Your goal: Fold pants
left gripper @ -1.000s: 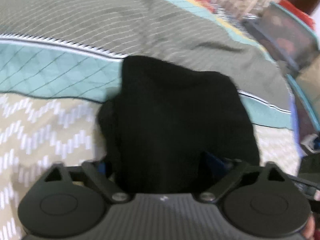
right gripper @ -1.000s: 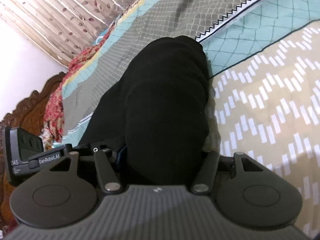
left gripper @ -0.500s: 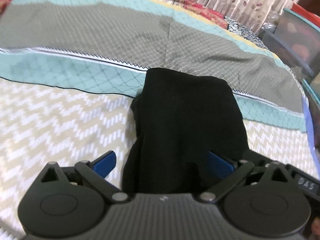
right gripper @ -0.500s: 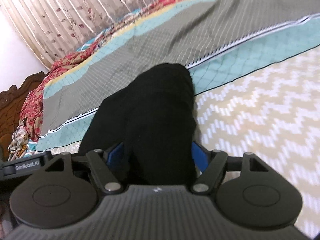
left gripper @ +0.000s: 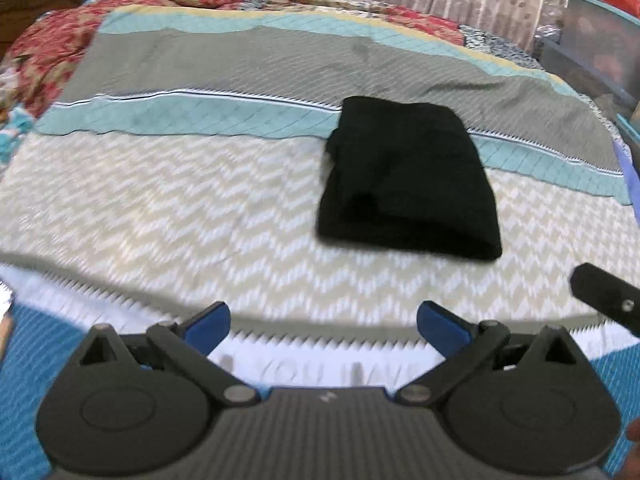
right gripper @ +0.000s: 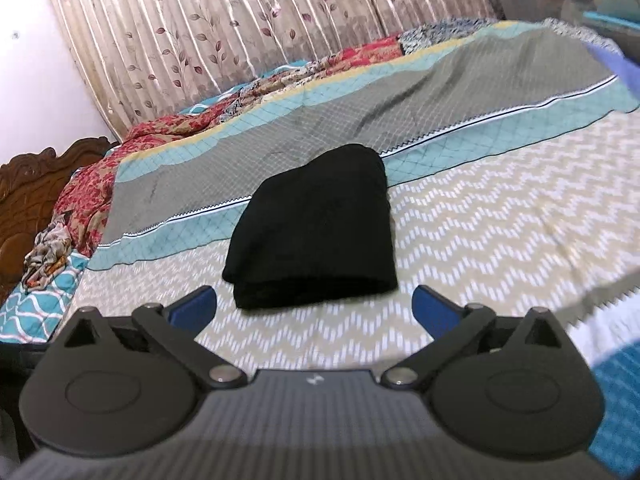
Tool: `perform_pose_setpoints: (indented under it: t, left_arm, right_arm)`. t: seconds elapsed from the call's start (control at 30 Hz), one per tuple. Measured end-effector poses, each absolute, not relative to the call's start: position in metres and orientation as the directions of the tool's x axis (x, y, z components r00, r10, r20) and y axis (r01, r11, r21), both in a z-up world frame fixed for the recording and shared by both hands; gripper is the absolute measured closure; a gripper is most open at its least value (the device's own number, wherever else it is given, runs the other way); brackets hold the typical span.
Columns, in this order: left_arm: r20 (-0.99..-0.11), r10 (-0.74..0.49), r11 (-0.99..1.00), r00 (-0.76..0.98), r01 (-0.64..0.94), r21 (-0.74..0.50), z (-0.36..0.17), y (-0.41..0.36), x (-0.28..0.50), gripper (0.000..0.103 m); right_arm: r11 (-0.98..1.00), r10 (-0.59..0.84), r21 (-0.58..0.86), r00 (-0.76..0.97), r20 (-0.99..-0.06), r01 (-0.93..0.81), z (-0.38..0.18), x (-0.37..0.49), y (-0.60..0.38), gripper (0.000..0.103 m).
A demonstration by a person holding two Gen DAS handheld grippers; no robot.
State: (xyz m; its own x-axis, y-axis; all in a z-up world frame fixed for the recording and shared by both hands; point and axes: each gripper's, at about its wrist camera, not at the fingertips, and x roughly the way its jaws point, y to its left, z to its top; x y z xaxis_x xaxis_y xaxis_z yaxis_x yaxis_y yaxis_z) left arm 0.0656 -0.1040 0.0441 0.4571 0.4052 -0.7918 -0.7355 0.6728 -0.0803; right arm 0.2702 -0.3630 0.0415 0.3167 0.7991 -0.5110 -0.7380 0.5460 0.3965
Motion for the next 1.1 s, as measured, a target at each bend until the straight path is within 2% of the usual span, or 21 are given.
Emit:
perform_pose_setpoints:
  t: [0.33, 0.8, 1.1]
  left_arm:
    - [-0.767, 0.496, 0.687, 0.406, -0.725, 0.060, 0.048, -0.167, 0.022, 0.000]
    - [-0.745, 0.553, 0.644, 0.374, -0.759, 0.097, 0.048, -0.186, -0.004, 0.000]
    - [-0.746, 0.560, 0.654, 0.361, -0.745, 0.130, 0.045, -0.192, 0.000, 0.000]
  right_arm:
    - [0.576, 0.754, 0.342, 0.320, -0.574, -0.743, 0.038, 0.229, -0.392, 0.000]
    - [0.617, 0.698, 0.323, 0.309, -0.646, -0.718, 0.018, 0.196, -0.418, 0.000]
    - [0.622, 0.689, 0.309, 0.317, -0.651, -0.719, 0.012, 0.189, -0.419, 0.000]
